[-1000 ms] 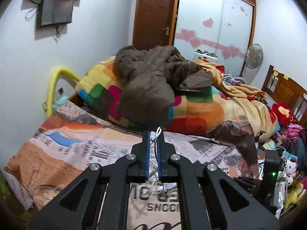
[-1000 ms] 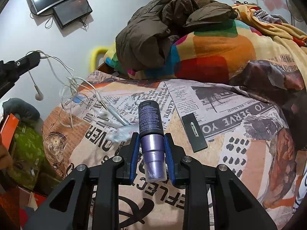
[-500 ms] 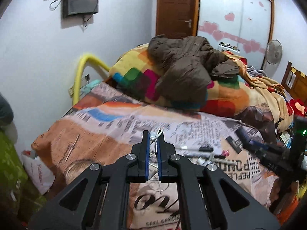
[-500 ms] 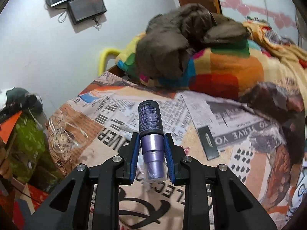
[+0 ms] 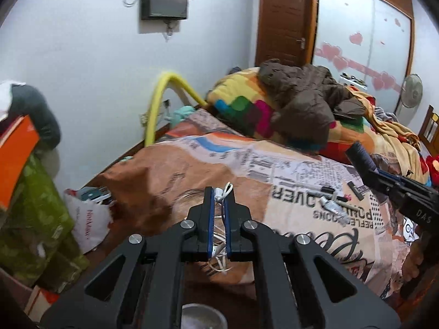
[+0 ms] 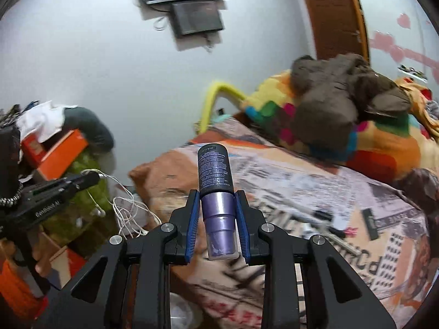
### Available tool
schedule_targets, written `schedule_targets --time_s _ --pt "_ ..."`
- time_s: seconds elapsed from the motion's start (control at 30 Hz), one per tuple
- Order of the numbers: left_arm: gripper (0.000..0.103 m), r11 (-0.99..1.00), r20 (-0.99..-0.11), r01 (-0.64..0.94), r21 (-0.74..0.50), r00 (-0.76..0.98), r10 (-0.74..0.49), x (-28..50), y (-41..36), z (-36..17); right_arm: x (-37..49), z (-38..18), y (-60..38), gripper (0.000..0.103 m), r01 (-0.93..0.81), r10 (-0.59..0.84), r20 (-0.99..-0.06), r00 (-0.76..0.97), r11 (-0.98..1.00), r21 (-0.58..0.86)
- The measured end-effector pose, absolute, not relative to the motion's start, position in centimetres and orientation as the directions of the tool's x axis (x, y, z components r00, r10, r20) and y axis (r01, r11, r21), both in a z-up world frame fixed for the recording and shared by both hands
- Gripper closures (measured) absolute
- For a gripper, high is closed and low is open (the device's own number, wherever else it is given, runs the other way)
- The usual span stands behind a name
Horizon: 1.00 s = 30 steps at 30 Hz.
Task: Collect trash
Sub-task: 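Lift the earphones and spray can and carry both toward the white bin, then open the left tool to drop the earphones while the right tool releases the spray can into the bin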
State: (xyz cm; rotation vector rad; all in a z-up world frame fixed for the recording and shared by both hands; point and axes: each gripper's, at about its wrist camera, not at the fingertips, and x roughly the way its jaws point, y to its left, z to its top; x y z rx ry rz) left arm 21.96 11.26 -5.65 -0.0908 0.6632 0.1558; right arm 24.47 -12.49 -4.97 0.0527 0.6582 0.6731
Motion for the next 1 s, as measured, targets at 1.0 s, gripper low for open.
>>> schedule_targets --time_s 1.0 --pt "0.098 0.891 -0.785 -0.402 -0.209 0.613 0.092 5.7 20.7 -19.1 12.5 -16.0 3.5 0.079 -0.749 0.581 -0.790 0.196 0.608 0.262"
